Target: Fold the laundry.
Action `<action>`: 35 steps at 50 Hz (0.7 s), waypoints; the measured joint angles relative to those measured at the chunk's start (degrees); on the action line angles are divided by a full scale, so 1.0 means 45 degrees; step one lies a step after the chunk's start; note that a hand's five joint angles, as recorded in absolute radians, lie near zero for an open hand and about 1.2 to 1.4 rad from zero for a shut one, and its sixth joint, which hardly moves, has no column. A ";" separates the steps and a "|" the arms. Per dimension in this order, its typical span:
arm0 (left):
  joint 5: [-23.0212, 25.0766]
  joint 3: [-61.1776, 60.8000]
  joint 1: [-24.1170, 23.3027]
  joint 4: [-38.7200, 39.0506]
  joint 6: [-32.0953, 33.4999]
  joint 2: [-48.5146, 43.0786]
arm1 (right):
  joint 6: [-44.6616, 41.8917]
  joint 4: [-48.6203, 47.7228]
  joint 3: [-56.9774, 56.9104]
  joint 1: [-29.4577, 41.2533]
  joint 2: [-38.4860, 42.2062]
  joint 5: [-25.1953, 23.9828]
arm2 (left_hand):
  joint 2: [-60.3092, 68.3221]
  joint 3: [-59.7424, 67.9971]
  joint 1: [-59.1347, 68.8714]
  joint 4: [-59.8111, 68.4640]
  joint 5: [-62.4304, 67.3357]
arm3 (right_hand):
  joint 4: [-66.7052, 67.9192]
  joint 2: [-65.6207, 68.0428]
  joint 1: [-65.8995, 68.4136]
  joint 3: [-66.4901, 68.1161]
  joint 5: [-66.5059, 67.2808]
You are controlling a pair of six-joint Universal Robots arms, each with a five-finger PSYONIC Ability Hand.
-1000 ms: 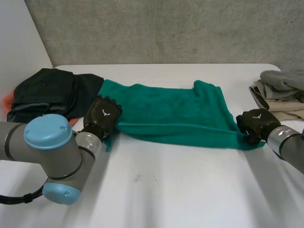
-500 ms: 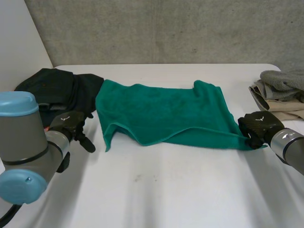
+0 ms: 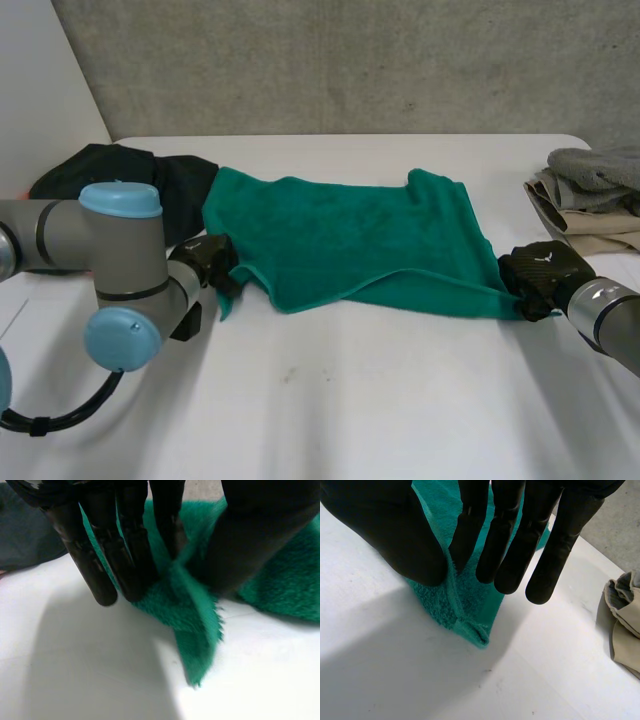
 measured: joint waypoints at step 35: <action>-0.2317 -0.8018 -0.2266 0.1190 1.5036 0.6609 | -0.8062 0.5753 0.2417 -0.1715 -0.4742 0.1591 | 0.5080 0.5079 0.4278 0.5227 0.4752 | 0.0001 0.0000 0.0000 0.0000 0.0000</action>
